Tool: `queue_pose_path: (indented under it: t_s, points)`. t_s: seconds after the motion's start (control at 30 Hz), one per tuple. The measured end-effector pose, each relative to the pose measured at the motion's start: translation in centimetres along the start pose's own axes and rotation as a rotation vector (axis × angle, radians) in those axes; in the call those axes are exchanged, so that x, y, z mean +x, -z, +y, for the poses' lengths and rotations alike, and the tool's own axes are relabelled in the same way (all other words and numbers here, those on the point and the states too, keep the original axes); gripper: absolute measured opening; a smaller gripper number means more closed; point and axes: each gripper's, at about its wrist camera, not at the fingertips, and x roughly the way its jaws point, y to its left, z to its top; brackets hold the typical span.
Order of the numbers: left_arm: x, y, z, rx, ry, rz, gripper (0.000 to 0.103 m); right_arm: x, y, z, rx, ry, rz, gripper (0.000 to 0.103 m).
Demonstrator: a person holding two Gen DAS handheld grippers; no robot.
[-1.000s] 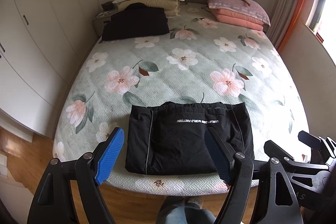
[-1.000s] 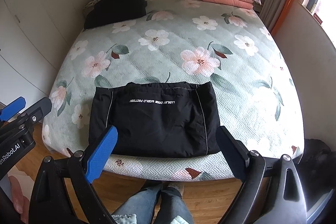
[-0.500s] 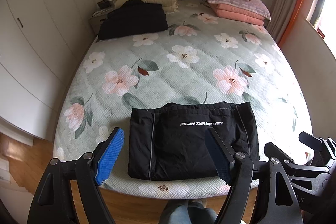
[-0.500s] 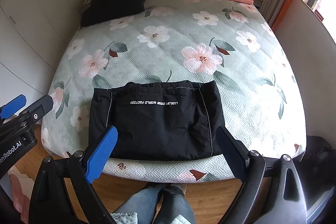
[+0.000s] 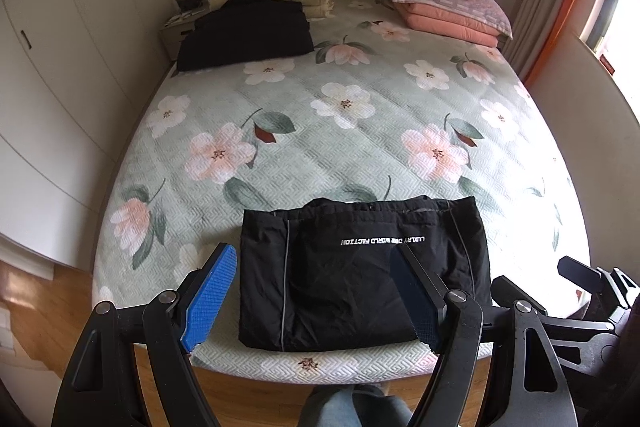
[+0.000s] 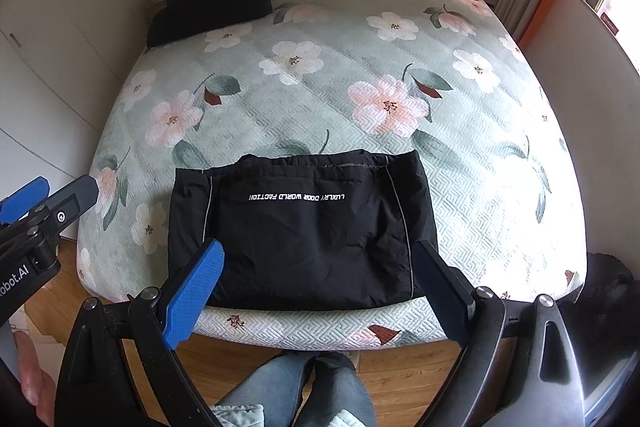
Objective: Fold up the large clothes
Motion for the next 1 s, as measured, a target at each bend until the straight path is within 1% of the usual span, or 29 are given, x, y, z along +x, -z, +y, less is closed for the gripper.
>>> queue_pose_path:
  t_s: [0.2,0.53,0.77,1.0]
  points:
    - [0.8,-0.2,-0.1,0.019,-0.015,0.014,0.080,0.5,-0.2,0.3,0.000,0.001,0.007,0.096]
    - [1.2,-0.6,0.2,0.027,0.015,0.011,0.080,1.2,-0.4,0.4,0.012,-0.008,0.022,0.096]
    - [1.7,-0.7,0.7,0.035,-0.005,0.018,0.080,1.4,-0.6,0.5,0.009,-0.011,0.025,0.096]
    - [1.7,-1.0,1.0,0.044,-0.016,0.002,0.080,1.7,-0.8,0.9,0.007,-0.011,0.025,0.096]
